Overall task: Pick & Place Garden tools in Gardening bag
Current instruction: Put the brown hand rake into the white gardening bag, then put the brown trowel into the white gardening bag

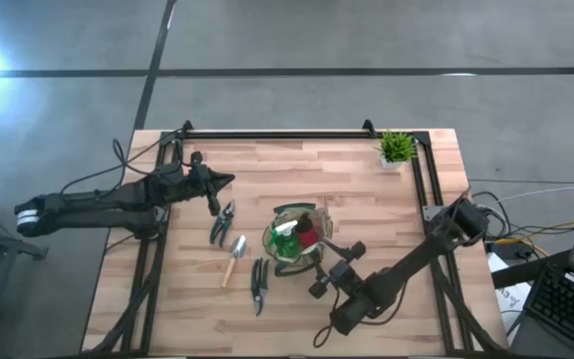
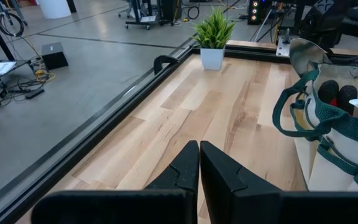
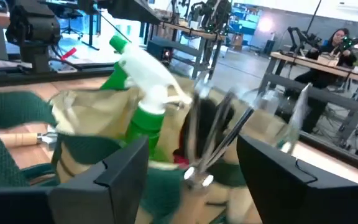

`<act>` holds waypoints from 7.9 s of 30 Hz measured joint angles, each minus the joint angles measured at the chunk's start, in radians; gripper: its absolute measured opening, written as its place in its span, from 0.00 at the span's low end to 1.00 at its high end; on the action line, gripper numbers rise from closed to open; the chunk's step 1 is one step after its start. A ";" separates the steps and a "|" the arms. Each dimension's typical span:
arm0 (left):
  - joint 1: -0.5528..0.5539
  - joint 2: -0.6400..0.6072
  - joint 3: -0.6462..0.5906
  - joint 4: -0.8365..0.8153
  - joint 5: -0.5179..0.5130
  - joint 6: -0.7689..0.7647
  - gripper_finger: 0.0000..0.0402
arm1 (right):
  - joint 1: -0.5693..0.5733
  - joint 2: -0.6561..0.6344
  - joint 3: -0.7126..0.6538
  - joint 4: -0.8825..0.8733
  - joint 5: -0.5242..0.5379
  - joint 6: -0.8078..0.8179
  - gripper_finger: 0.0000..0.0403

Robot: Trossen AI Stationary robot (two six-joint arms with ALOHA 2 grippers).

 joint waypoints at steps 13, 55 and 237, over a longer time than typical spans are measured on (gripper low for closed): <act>0.000 0.000 0.000 -0.001 0.000 0.000 0.05 | 0.004 -0.079 -0.013 -0.365 -0.237 0.364 0.59; 0.000 0.000 0.000 -0.003 0.000 0.000 0.05 | 0.044 -0.083 0.221 -0.888 -0.823 0.512 0.63; -0.577 0.930 0.437 -0.585 0.252 -1.234 0.51 | -0.524 -1.484 -1.091 0.520 -1.116 -0.617 0.02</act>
